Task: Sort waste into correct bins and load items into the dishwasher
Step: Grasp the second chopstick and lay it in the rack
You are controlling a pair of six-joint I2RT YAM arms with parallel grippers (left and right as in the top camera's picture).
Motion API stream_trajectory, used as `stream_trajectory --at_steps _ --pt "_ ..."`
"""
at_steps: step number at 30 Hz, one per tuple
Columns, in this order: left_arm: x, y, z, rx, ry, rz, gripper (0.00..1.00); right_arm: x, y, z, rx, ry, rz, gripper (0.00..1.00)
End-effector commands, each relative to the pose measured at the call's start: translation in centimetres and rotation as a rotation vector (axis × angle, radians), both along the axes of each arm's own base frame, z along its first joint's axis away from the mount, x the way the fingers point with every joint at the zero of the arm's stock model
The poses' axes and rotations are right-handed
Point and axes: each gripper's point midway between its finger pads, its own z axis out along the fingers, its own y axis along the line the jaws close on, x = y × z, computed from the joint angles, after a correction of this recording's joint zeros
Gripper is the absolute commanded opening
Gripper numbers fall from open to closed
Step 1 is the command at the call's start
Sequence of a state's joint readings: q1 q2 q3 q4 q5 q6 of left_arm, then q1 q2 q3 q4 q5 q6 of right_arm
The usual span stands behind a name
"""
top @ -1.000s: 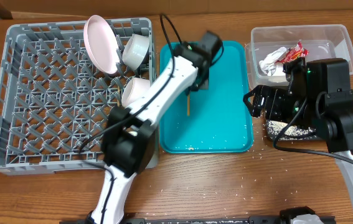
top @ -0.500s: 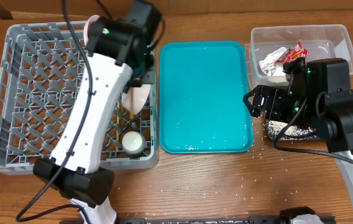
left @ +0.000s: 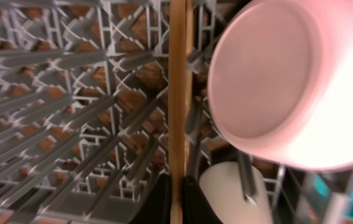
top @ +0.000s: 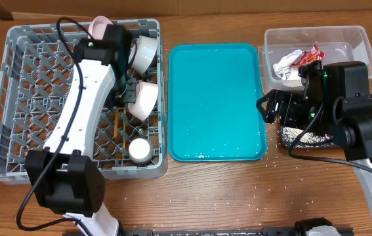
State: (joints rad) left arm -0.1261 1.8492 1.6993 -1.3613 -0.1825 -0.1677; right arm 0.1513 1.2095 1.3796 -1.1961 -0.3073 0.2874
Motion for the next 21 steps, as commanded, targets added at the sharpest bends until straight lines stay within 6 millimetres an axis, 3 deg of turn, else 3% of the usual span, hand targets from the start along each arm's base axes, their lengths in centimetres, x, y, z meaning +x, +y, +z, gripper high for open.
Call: stream_trajectory --at_steps 1,6,12,17,21 --pt "-0.9 1.0 -1.8 -0.044 0.026 -0.058 0.04 0.2 -0.1 0.6 -0.002 -0.023 -0.001 1.00" --pt "-0.7 2.5 -4.3 -0.046 0.016 -0.027 0.04 0.2 -0.1 0.6 -0.002 -0.023 -0.001 1.00" --pt "0.3 2.9 -7.0 -0.044 -0.033 -0.064 0.04 0.2 -0.1 0.6 -0.002 -0.023 0.000 1.00" --pt "0.4 2.8 -7.6 -0.049 -0.051 -0.031 0.18 0.2 -0.1 0.6 -0.002 -0.023 -0.001 1.00" --pt "0.1 2.5 -7.7 -0.070 -0.043 -0.003 0.20 0.2 -0.1 0.6 -0.002 -0.023 -0.001 1.00"
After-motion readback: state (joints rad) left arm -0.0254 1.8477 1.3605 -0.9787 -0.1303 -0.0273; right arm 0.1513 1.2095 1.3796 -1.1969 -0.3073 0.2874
